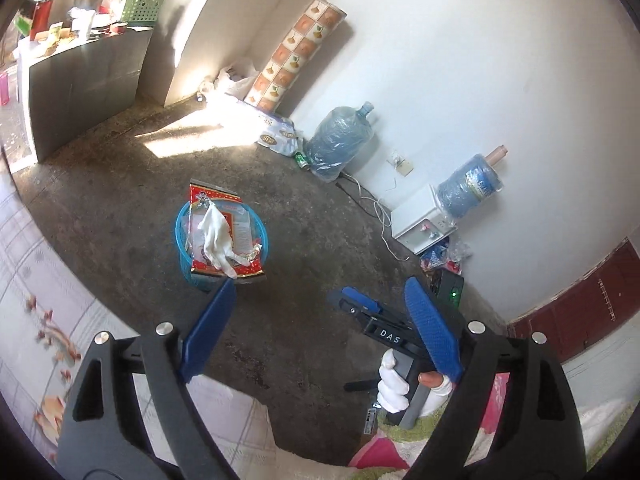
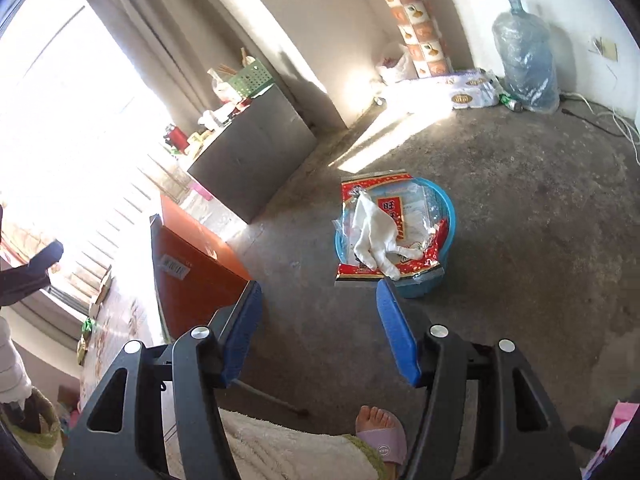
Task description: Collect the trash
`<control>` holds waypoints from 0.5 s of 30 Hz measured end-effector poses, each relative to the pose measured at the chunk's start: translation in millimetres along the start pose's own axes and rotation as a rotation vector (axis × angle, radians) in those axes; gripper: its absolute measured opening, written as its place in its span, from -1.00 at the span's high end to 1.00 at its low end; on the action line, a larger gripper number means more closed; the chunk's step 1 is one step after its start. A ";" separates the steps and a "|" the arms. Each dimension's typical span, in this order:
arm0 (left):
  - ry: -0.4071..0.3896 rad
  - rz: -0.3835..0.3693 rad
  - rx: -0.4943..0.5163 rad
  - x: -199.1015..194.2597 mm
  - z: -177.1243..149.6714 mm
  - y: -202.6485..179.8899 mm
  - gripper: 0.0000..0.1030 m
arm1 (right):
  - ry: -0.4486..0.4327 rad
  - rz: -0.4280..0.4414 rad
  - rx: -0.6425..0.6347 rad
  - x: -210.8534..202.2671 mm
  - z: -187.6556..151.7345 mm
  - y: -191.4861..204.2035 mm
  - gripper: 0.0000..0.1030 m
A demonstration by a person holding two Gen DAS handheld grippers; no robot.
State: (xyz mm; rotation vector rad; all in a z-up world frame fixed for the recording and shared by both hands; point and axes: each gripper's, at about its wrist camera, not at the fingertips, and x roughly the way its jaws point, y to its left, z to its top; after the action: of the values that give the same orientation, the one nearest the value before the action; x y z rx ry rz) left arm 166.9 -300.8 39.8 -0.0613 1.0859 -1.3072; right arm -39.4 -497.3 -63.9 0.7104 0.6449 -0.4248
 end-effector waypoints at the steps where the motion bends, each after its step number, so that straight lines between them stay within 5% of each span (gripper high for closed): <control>1: -0.027 0.021 -0.023 -19.4 -21.0 1.5 -0.60 | -0.026 0.002 -0.044 -14.5 -2.9 16.0 -0.38; 6: -0.252 0.253 -0.113 -115.6 -109.2 3.7 -0.69 | -0.196 0.009 -0.240 -85.2 -23.8 94.5 -0.88; 10: -0.439 0.431 -0.189 -177.5 -161.0 -6.0 -0.84 | -0.252 0.078 -0.320 -119.0 -43.2 146.0 -0.88; 15: -0.538 0.623 -0.269 -218.5 -197.8 -9.8 -0.84 | -0.234 0.078 -0.415 -137.6 -80.7 194.4 -0.88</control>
State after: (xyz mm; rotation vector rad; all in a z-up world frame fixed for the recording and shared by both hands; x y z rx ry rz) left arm 56.2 -29.2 70.7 -0.2412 0.7194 -0.5303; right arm -62.8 -286.6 71.4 0.2839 0.4618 -0.2830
